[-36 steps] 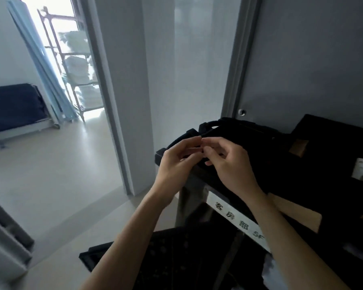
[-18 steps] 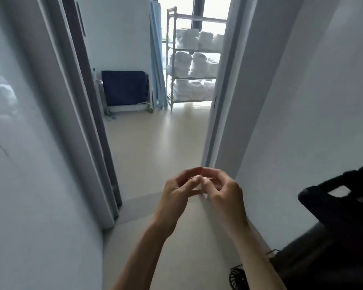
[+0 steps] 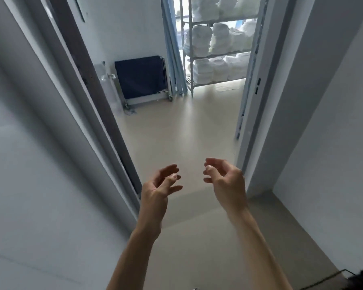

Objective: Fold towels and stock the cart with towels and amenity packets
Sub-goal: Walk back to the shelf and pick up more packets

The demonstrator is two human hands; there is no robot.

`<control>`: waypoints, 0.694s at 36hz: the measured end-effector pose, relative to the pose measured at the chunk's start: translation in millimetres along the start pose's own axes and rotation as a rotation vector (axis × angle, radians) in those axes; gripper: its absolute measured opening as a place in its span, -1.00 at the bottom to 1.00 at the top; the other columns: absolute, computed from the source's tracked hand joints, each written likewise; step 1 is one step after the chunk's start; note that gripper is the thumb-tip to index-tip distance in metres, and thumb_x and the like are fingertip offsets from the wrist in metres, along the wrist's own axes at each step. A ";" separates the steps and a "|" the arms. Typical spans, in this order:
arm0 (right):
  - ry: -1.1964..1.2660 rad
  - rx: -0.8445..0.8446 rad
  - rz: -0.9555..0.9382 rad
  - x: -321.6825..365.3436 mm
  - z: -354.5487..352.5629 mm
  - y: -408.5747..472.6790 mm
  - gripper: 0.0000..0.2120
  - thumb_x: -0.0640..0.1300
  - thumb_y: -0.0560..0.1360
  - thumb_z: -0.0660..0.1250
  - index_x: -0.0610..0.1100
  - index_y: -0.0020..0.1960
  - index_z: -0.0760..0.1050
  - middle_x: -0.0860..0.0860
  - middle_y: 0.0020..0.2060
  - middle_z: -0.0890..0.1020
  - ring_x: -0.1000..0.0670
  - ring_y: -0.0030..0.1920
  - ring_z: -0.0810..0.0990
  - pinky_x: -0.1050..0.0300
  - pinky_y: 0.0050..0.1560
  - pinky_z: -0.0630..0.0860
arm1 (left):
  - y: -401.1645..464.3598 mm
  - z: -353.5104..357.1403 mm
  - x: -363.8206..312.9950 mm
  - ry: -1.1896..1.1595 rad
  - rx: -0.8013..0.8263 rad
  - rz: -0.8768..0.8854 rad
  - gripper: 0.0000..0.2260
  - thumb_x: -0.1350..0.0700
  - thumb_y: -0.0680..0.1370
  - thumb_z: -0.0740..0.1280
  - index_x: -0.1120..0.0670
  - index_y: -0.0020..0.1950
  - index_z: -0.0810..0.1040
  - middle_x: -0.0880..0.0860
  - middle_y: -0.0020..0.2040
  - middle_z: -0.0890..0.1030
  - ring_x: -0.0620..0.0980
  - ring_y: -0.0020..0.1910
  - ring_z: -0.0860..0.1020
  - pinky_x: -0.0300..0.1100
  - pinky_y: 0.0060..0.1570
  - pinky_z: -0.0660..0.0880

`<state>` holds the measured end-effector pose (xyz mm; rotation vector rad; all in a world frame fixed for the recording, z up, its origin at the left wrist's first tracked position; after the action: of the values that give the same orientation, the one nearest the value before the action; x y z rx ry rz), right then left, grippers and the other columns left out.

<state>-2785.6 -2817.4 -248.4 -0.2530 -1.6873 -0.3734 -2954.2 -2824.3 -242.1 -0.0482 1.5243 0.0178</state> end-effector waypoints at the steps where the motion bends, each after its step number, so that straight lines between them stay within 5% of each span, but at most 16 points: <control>1: 0.045 -0.003 0.052 -8.3 11.2 27.1 -0.79 -0.18 0.58 0.33 -0.15 0.19 0.61 0.04 -0.04 0.70 0.07 -0.11 0.70 0.13 -0.06 0.68 | 31.5 -1.3 1.7 -0.013 -0.017 -0.010 -0.79 0.15 0.60 0.32 0.07 0.22 0.62 0.00 0.12 0.70 0.03 0.11 0.66 0.00 0.08 0.61; 10: 0.332 -0.015 0.241 -5.8 48.4 161.9 -0.85 -0.26 0.59 0.29 -0.13 -0.01 0.63 -0.06 -0.12 0.73 -0.09 -0.09 0.72 0.16 -0.18 0.65 | 181.2 -0.9 -23.8 -0.170 -0.111 -0.021 -0.81 0.26 0.63 0.23 0.15 0.13 0.62 0.14 0.02 0.71 0.12 -0.02 0.69 -0.07 -0.07 0.63; 25: 0.217 0.015 0.168 -24.0 145.2 426.9 -0.85 -0.23 0.60 0.29 -0.16 0.04 0.63 -0.04 -0.12 0.74 -0.06 -0.11 0.72 0.17 -0.18 0.63 | 463.0 35.9 -0.4 -0.224 -0.010 -0.068 -0.79 0.26 0.63 0.21 0.13 0.15 0.62 0.11 0.06 0.71 0.13 0.06 0.67 0.04 0.10 0.61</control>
<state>-2754.8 -2366.9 -247.0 -0.3288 -1.4435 -0.2527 -2937.7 -2360.3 -249.6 -0.1019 1.2979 -0.0228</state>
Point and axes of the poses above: each hand's wrist, its own y-axis towards the middle knuckle, its own z-axis out of the palm, x = y × z, the point moved 2 cm from there along y, towards the middle knuckle
